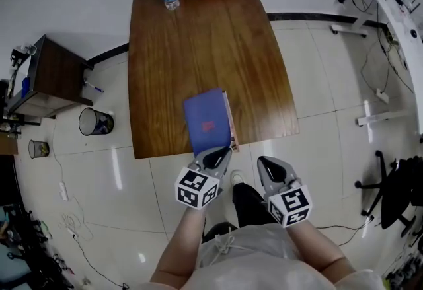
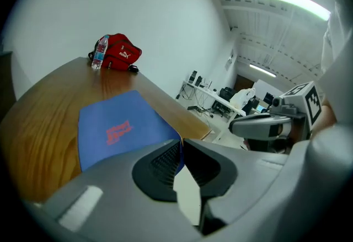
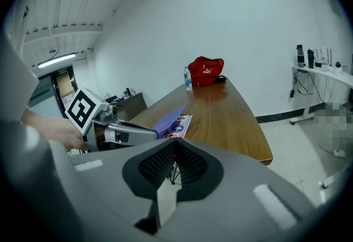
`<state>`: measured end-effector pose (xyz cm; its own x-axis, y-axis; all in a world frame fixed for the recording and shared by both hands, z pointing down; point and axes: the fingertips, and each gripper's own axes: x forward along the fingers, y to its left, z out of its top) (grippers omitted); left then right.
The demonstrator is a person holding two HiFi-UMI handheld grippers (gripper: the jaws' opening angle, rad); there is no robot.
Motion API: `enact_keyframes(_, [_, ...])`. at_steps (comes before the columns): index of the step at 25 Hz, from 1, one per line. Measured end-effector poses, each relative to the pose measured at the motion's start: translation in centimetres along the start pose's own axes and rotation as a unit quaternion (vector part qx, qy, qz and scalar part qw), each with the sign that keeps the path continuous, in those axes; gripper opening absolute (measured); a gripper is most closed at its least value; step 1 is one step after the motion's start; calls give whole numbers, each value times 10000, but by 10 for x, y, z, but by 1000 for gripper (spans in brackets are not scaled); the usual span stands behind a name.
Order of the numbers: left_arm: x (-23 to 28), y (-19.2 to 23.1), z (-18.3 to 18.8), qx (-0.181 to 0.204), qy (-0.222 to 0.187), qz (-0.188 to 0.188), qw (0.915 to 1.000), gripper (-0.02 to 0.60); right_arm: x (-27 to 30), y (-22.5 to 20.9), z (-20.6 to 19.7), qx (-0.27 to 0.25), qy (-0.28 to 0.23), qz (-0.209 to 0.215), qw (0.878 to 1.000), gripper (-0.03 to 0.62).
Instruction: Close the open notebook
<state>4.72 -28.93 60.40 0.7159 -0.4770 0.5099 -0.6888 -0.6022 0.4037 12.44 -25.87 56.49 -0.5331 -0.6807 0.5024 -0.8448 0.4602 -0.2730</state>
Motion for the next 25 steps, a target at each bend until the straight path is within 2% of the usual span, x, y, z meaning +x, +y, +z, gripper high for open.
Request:
enact_keyframes(7, [38, 8, -33, 104, 422, 232, 9988, 56, 8, -27, -15, 98, 114, -166, 9997, 8])
enact_keyframes(9, [41, 6, -38, 149, 471, 212, 9986, 101, 7, -29, -18, 103, 120, -188, 9997, 8])
enact_keyframes(12, [37, -1, -34, 115, 329, 162, 9993, 164, 3, -25, -21, 67, 111, -185, 9997, 6])
enact_keyframes(15, [11, -8, -11, 197, -130, 308, 9992, 170, -6, -13, -19, -11, 32, -141, 9999, 6])
enact_keyframes(18, [-35, -15, 23, 459, -799, 615, 9938, 151, -19, 6, -8, -130, -145, -76, 9998, 6])
enact_keyframes(23, [-134, -38, 59, 1007, -1763, 1133, 9726, 90, -49, 50, 17, -386, -594, 36, 9975, 8])
enact_keyframes(25, [-178, -50, 65, 1213, -2144, 1343, 9598, 25, -63, 70, 24, -512, -757, 67, 9958, 8])
